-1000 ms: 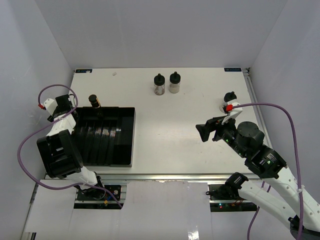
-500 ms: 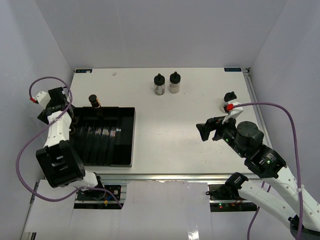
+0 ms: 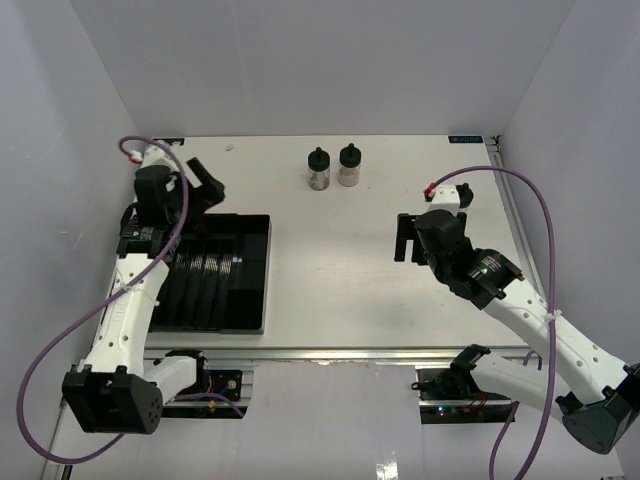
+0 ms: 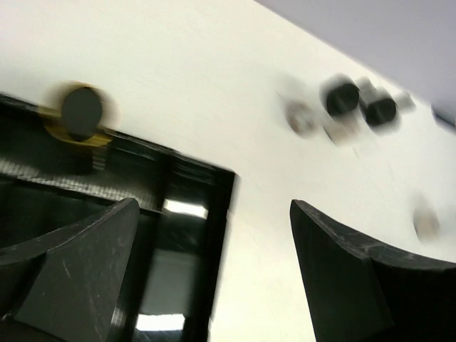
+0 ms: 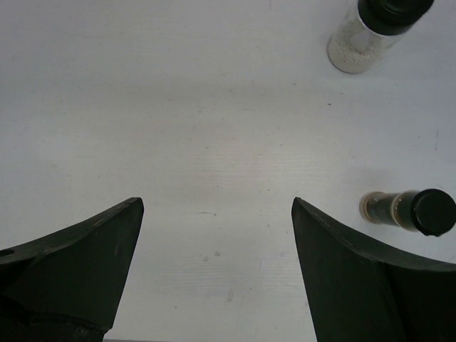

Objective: Organize the condiment bottles

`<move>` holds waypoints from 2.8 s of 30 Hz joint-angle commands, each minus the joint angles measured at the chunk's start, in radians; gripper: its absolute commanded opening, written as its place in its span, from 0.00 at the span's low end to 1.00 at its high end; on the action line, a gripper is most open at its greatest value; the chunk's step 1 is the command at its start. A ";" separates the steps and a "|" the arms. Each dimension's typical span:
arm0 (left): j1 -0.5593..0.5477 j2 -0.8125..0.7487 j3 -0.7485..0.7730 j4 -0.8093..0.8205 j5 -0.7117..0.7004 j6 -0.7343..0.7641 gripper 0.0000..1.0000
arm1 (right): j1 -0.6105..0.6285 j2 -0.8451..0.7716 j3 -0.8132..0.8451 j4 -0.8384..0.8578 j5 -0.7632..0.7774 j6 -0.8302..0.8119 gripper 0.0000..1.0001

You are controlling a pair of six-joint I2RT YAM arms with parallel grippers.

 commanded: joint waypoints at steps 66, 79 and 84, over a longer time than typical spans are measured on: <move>-0.528 -0.091 -0.101 -0.022 0.093 0.022 0.98 | -0.693 0.213 -0.317 0.428 -0.131 0.052 0.08; -0.529 -0.073 0.062 -0.181 -0.052 0.051 0.98 | -0.079 0.377 -0.160 0.541 -0.241 -0.022 0.08; -0.529 -0.087 0.083 -0.214 -0.055 0.059 0.98 | 0.052 0.500 -0.067 0.528 -0.220 -0.014 0.08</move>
